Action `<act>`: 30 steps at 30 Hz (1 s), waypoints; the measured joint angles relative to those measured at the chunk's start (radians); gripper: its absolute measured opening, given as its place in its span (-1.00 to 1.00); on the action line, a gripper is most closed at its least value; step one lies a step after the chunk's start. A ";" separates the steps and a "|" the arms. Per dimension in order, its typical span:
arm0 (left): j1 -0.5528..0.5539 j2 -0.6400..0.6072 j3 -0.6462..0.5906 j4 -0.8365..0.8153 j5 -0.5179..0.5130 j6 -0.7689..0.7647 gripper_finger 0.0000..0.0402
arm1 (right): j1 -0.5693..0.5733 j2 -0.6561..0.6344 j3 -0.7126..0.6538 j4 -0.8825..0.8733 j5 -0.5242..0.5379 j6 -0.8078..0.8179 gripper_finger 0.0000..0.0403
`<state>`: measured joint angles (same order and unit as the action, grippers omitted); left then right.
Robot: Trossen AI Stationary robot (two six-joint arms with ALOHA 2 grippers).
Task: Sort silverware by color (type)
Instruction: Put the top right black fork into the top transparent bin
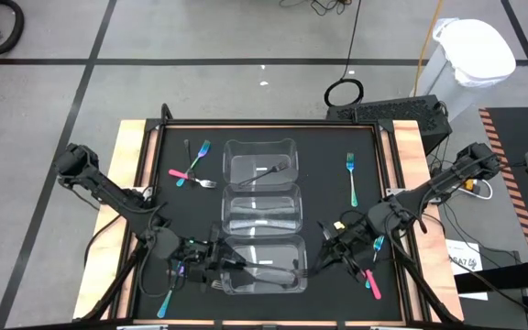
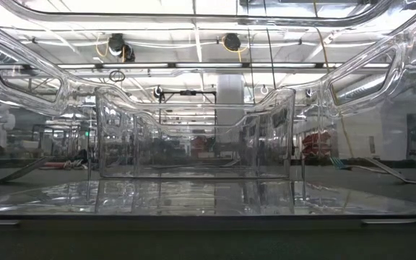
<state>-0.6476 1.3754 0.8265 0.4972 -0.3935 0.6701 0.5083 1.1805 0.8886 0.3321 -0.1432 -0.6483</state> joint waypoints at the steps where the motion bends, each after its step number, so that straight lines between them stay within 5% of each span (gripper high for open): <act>1: 0.000 0.000 0.000 0.000 0.000 -0.001 -0.45 | 0.000 0.000 0.000 0.000 -0.002 0.000 -1.00; 13: 0.007 0.000 0.000 -0.005 -0.001 -0.004 -0.45 | 0.000 0.000 0.000 0.008 -0.007 -0.003 -1.00; 23: 0.013 0.000 0.000 0.011 0.021 0.024 -0.94 | 0.001 0.000 0.000 0.008 -0.011 -0.003 -1.00; 30: 0.012 0.000 0.000 0.004 -0.006 0.021 -0.95 | 0.001 0.000 0.000 -0.007 -0.010 0.008 -0.93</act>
<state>-0.6353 1.3754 0.8265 0.5010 -0.3997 0.6911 0.5095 1.1805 0.8883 0.3246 -0.1532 -0.6407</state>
